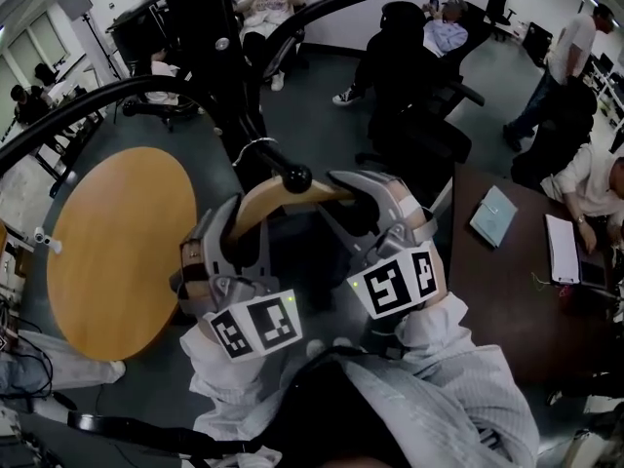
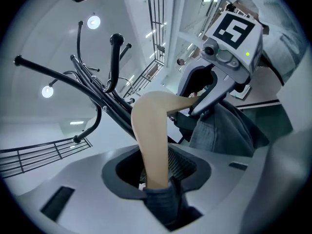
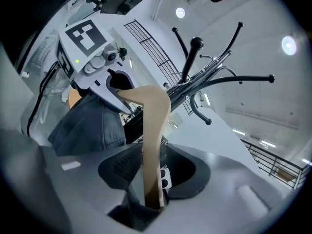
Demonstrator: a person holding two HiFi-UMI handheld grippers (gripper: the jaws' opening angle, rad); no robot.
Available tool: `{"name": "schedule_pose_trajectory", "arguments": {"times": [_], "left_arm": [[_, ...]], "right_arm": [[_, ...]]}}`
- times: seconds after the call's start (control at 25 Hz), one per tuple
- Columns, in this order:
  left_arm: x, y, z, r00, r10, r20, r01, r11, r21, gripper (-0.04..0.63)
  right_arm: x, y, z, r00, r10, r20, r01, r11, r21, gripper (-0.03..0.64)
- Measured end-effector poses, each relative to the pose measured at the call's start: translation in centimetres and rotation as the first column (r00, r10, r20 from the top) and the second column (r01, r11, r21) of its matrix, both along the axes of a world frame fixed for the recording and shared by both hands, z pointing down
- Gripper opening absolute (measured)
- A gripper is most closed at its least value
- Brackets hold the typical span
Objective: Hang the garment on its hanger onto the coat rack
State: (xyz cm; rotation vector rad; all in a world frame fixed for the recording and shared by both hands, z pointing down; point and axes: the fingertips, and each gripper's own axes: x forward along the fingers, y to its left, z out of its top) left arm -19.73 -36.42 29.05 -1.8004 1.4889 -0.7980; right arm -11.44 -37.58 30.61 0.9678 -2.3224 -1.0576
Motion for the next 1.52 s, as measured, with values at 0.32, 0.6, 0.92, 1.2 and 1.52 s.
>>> {"name": "schedule_pose_trajectory", "arguments": {"times": [0.32,0.6,0.92,1.2,1.52], "left_arm": [[-0.3,4.2,-0.7,1.0,-0.006,0.007,0.006,1.0,-0.031,0.155],[0.2,6.3,-1.6,0.998,0.033,-0.062,-0.033,0.999,-0.003,0.155],[6.3,7.6,-3.8,0.934,0.241,-0.264,-0.22,0.97,0.108,0.153],[11.1,6.2,-2.7,0.875,0.309,-0.372,-0.286,0.951,0.117,0.038],[11.6,3.6,-0.1,0.82,0.235,-0.522,-0.291,0.956,-0.025,0.005]], "right_arm": [[2.0,3.5,-1.4,1.0,0.002,0.027,-0.002,1.0,0.005,0.138],[2.0,3.9,-1.2,0.991,0.025,0.131,-0.022,1.0,-0.02,0.137],[3.7,5.6,-0.9,0.96,0.047,0.275,-0.011,0.991,-0.132,0.106],[6.9,5.9,-0.9,0.923,0.139,0.358,-0.086,0.983,-0.159,0.003],[8.2,4.7,-1.0,0.873,0.215,0.439,-0.139,0.97,-0.198,0.002]]}}
